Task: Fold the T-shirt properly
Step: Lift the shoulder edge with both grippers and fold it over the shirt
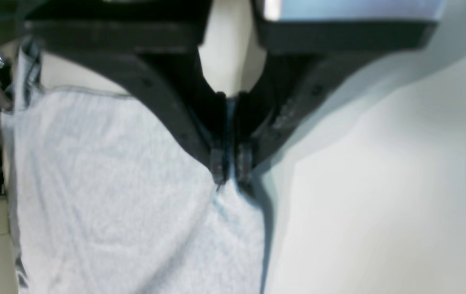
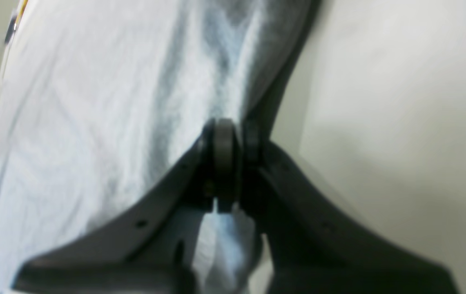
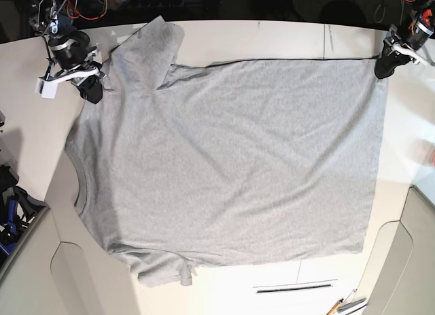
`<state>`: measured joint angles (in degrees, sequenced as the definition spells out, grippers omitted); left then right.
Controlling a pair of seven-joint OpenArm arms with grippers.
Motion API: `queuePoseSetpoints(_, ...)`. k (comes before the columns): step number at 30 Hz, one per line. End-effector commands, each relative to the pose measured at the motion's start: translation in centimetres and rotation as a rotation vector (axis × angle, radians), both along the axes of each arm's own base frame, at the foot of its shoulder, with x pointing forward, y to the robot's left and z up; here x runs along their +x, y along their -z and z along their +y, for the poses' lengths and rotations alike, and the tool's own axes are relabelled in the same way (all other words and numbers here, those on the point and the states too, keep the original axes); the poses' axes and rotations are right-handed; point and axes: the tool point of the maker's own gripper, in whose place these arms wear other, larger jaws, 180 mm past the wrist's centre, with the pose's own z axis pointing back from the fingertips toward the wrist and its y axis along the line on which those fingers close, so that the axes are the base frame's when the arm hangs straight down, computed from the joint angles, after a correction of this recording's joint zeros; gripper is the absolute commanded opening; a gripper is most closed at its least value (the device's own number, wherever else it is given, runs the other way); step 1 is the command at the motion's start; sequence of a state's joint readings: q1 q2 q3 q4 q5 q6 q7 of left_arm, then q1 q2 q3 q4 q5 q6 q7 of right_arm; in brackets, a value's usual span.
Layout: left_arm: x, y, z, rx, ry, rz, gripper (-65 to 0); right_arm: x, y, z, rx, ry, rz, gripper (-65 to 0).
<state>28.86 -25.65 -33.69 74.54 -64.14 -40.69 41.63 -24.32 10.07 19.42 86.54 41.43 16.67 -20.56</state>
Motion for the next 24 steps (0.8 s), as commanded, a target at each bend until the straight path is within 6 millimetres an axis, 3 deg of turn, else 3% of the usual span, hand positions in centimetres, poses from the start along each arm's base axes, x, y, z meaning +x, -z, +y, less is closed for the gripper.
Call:
queuePoseSetpoints(1, -1.1, 0.0, 1.1, 0.031, 0.003, 0.049, -65.0, -0.7, -0.5, -0.7, -0.025, -0.011, 0.001, -65.0)
queuePoseSetpoints(4, -1.7, -1.3, 2.8, 0.020, -0.056, 0.027, -65.0, -2.3, -1.9, -1.7, -0.071, -0.025, 0.001, -65.0)
queuePoseSetpoints(11, -5.5, -3.5, 5.3, -0.046, -0.171, 0.026, -65.0, -6.3, -4.4, -4.1, -0.164, -0.031, 0.032, -65.0)
queuePoseSetpoints(14, -6.0, -5.0, 6.2, -0.076, -0.209, -0.013, -65.0, -7.6, -5.5, -4.6, -0.152, -0.011, 0.038, -65.0)
queuePoseSetpoints(18, -4.2, -6.6, 6.5, -0.072, -0.207, -0.084, -65.0, -6.4, -7.2, -4.4, -0.144, -0.026, -0.025, -65.0)
queuePoseSetpoints(24, 0.9, -8.1, 6.3, -0.050, -0.149, -0.175, -65.0, -1.0, -9.2, -3.1, -0.165, -0.069, -0.165, -65.0)
